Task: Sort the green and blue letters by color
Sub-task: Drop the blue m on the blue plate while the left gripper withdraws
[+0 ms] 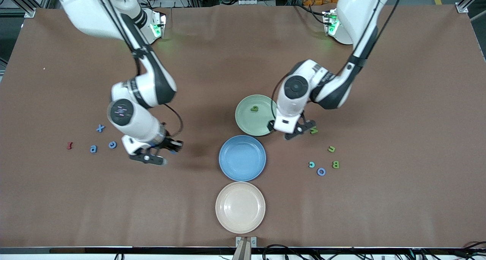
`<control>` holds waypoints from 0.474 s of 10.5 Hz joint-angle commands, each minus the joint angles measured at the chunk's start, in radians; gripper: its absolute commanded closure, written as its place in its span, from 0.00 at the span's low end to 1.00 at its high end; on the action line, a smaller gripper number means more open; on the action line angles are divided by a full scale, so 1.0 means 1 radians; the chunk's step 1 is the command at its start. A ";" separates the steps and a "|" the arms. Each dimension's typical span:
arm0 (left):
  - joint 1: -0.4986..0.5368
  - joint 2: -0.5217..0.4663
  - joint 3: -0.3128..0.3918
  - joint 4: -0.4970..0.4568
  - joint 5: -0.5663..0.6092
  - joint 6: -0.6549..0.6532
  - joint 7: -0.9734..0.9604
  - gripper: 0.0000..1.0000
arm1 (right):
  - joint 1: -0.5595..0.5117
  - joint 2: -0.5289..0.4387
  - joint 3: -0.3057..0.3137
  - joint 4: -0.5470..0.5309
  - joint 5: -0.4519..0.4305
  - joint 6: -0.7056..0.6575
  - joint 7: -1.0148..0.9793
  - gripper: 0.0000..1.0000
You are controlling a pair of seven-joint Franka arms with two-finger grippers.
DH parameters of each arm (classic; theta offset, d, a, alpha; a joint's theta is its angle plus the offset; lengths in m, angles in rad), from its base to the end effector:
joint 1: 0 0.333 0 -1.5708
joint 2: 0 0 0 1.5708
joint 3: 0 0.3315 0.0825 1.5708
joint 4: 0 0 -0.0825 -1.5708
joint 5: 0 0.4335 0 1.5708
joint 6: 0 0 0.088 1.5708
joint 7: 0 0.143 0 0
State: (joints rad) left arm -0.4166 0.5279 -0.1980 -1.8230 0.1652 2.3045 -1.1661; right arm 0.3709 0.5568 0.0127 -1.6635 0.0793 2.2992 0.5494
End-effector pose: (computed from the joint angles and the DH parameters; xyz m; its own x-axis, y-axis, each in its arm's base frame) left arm 0.5683 -0.3867 0.1909 0.8946 0.4468 0.0049 0.4466 -0.8939 -0.0383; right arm 0.6846 0.2796 0.2389 0.9755 -0.2181 0.0291 -0.2142 -0.9717 -0.0996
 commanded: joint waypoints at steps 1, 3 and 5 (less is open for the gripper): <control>0.114 -0.020 -0.012 -0.010 0.050 -0.013 0.115 0.00 | 0.092 0.161 -0.013 0.212 0.002 -0.009 0.072 1.00; 0.180 -0.014 -0.012 -0.004 0.051 -0.011 0.218 0.00 | 0.147 0.186 -0.013 0.241 0.004 0.060 0.075 1.00; 0.255 -0.005 -0.012 0.025 0.051 -0.011 0.377 0.00 | 0.196 0.218 -0.013 0.241 0.004 0.179 0.080 1.00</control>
State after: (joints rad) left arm -0.2373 0.5262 -0.1982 -1.8213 0.1917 2.3044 -0.9357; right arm 0.5161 0.7233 0.0098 -1.4648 0.0791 2.3859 0.6120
